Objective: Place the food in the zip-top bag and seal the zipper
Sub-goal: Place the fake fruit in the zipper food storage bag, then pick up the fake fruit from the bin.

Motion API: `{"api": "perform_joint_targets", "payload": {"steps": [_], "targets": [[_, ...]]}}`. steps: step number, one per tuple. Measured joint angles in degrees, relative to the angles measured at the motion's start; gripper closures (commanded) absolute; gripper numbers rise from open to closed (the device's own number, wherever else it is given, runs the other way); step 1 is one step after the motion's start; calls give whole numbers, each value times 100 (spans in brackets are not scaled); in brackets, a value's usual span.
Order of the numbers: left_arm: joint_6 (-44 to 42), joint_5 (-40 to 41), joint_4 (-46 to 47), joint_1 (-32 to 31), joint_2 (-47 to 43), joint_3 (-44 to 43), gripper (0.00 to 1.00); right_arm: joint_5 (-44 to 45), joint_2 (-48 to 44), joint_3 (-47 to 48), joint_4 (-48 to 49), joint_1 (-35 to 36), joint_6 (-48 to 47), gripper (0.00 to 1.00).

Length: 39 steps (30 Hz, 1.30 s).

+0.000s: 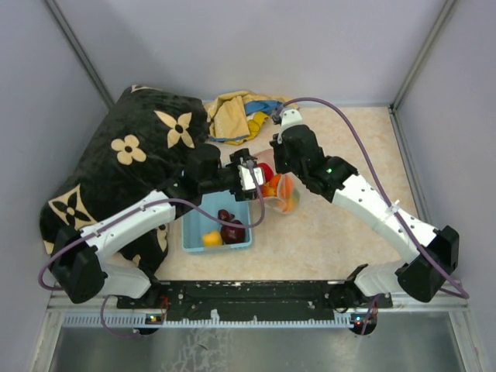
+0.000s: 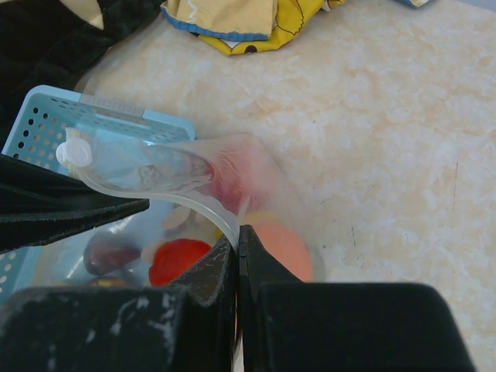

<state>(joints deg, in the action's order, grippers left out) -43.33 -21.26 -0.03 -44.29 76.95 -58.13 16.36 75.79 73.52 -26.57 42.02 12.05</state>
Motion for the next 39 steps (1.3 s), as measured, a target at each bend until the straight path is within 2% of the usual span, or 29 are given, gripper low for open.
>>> {"api": "perform_joint_targets", "payload": {"steps": [8,15,26,33,39], "targets": [[275,289,0,0,-28,-13,9,-2,0,-2,0,0,0,100],[1193,710,-413,0,-435,-247,7,7,0,-4,2,0,-4,100],[3534,1731,-2444,0,-1147,-988,7,66,-66,-177,42,0,-28,100],[5233,2455,-3779,2,-1167,-962,4,164,-166,-256,42,0,-90,100],[6358,2629,-4247,144,-1279,-520,5,201,-166,-262,35,0,-153,100]]}}
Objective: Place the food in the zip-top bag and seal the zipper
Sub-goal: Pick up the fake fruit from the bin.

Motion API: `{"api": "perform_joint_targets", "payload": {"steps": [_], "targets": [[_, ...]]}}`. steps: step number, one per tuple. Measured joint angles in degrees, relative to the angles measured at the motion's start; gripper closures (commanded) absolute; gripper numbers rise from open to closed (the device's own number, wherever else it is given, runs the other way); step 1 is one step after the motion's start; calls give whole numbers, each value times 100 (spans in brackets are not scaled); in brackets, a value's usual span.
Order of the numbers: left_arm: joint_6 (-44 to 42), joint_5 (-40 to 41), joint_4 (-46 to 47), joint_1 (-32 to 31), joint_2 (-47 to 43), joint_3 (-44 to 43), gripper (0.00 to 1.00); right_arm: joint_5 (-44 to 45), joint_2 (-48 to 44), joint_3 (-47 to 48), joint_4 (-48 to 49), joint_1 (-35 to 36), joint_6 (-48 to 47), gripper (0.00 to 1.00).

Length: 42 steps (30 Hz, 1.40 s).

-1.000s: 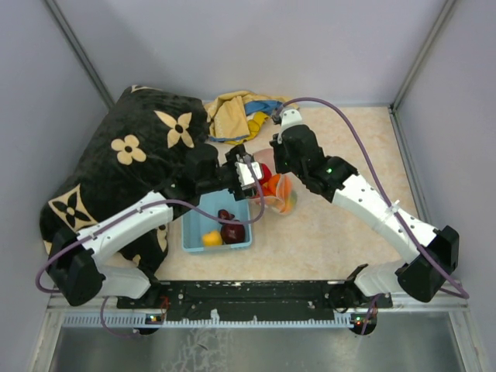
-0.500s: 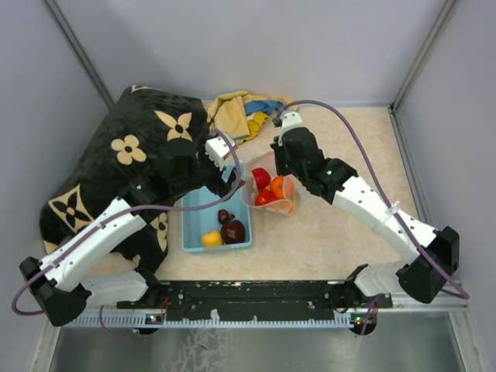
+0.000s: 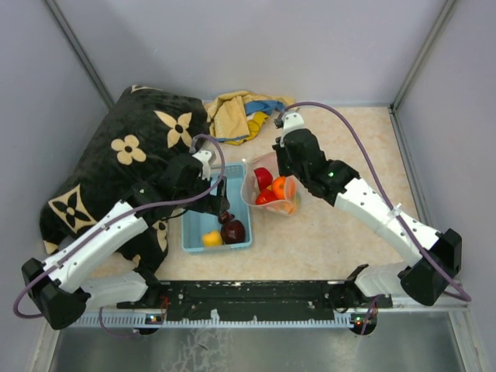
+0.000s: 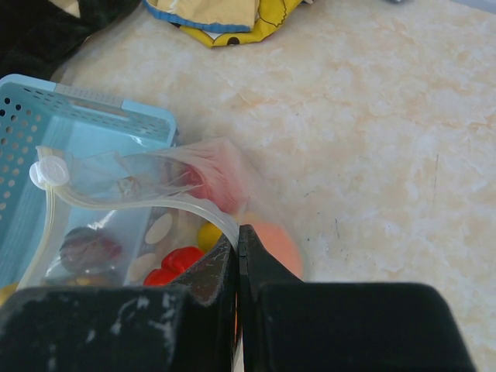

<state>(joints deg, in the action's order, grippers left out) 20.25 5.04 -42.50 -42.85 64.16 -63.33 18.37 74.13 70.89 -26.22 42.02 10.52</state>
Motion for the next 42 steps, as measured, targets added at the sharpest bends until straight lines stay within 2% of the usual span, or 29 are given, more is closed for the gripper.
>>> {"api": "perform_joint_targets", "payload": {"steps": [6,13,21,26,34,42], "targets": [[514,-407,59,568,157,535,7,-2,0,0,2,0,-2,100],[660,-920,533,1047,706,944,11,-4,-11,-81,59,0,-20,100],[586,-1178,1113,1241,1648,1014,21,-11,-20,-155,118,0,-42,100],[496,-1340,1231,1285,2212,1014,23,-28,-26,-223,153,0,-42,100],[431,-1646,1390,1285,2640,1023,22,-50,-26,-267,181,0,-42,100],[404,-1818,1580,1298,2894,1034,29,-55,-26,-308,225,0,-44,100]]}}
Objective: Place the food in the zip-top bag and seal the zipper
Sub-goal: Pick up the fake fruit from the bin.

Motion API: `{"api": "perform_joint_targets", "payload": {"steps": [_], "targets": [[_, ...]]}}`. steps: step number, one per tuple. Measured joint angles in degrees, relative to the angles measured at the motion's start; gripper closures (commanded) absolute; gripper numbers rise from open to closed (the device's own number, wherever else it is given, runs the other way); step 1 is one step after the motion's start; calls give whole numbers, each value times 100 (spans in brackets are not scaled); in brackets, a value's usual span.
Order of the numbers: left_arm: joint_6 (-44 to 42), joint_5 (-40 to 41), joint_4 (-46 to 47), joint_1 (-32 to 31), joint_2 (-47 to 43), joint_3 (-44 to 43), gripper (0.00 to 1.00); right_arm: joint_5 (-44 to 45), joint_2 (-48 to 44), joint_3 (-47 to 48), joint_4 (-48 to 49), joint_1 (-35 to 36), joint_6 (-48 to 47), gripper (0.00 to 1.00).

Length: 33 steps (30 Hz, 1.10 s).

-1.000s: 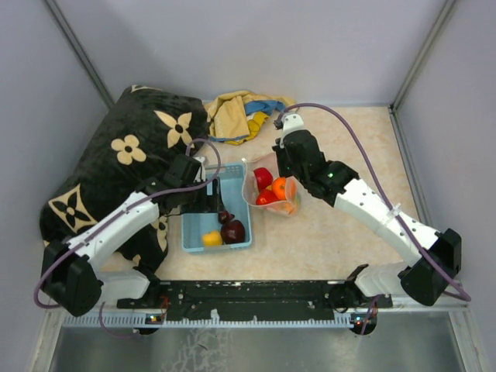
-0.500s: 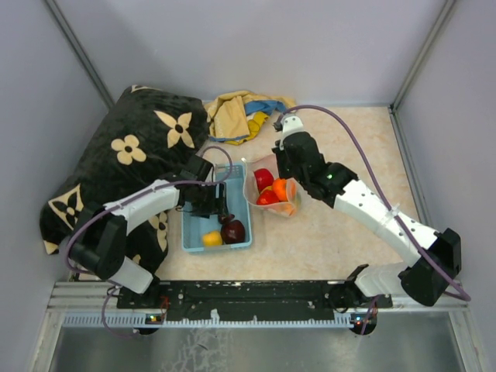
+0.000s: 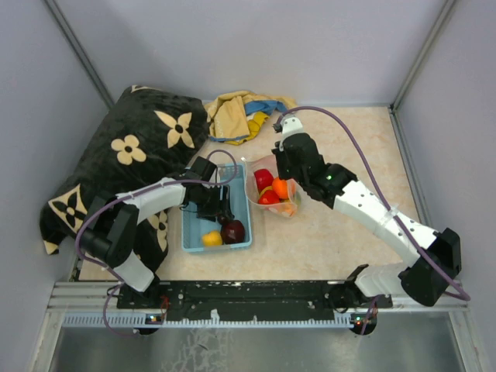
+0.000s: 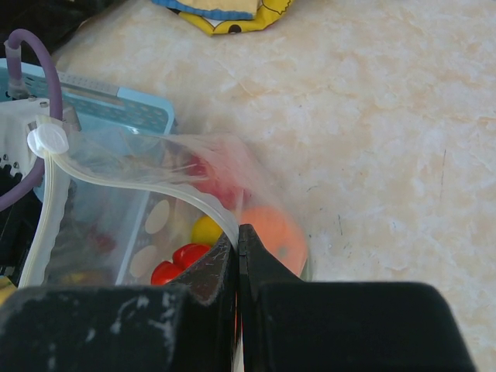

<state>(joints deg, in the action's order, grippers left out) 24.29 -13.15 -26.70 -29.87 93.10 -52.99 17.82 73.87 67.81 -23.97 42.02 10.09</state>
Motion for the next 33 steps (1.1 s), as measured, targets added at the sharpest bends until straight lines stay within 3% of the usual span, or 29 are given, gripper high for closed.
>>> {"api": "perform_joint_targets", "payload": {"steps": [3,9,13,26,33], "targets": [[-15,-55,22,2,74,-50,33,-7,0,-37,33,0,0,100],[-46,-90,11,2,70,-46,51,-42,0,-70,48,0,2,99],[-74,-22,-72,2,-24,-44,55,-37,0,-70,46,0,-4,99],[-162,918,-520,2,-1191,-149,57,-7,0,-68,42,0,-114,99],[-321,861,-433,2,-2094,-415,56,15,9,-61,39,0,-175,99]]}}
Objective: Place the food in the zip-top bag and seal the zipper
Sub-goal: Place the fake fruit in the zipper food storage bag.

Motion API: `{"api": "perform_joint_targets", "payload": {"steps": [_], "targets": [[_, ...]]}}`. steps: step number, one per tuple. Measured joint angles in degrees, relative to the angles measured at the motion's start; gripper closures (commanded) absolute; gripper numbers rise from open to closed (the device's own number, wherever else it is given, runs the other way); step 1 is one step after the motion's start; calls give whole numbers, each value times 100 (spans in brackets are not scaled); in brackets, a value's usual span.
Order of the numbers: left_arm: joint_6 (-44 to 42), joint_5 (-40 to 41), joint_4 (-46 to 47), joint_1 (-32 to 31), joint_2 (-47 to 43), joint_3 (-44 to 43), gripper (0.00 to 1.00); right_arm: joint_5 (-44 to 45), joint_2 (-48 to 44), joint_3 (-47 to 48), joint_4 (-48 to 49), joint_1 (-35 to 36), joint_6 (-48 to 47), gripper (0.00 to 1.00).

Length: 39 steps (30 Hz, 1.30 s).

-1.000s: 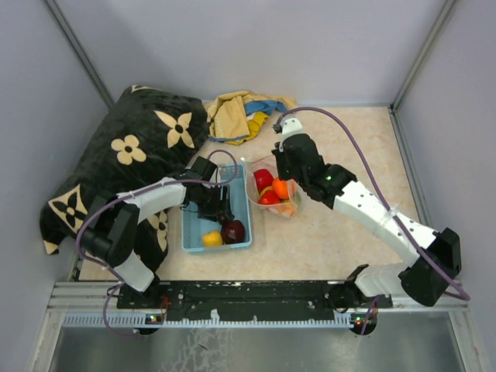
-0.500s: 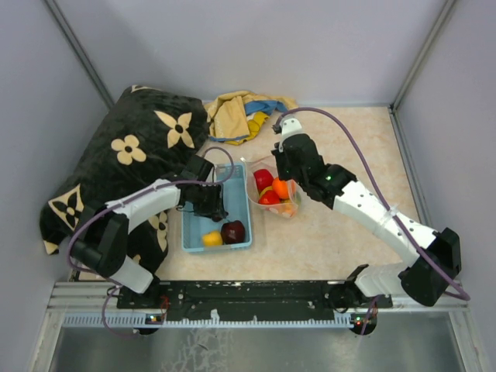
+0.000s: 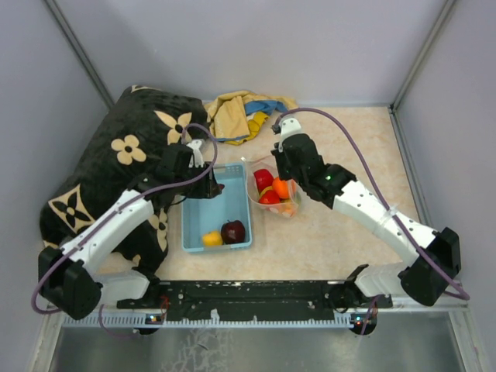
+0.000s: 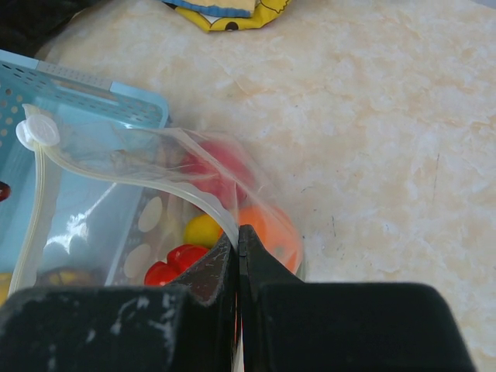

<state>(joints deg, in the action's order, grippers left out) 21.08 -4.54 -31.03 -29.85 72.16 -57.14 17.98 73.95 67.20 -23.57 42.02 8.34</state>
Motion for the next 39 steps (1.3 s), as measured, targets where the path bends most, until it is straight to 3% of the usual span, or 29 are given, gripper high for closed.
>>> {"api": "perform_joint_targets", "payload": {"steps": [9,15,21,39], "targets": [[94,-542,439,-48,-761,-260,55,-4,66,96,-24,-2,-20,100],[46,-780,863,-542,-765,-581,55,-7,74,155,-55,0,-15,100],[-387,-811,1427,-1156,-446,-1025,54,-13,74,195,-129,0,-13,100],[-1904,-1119,2011,-1659,498,-1202,50,-164,74,382,-264,0,131,99]]}}
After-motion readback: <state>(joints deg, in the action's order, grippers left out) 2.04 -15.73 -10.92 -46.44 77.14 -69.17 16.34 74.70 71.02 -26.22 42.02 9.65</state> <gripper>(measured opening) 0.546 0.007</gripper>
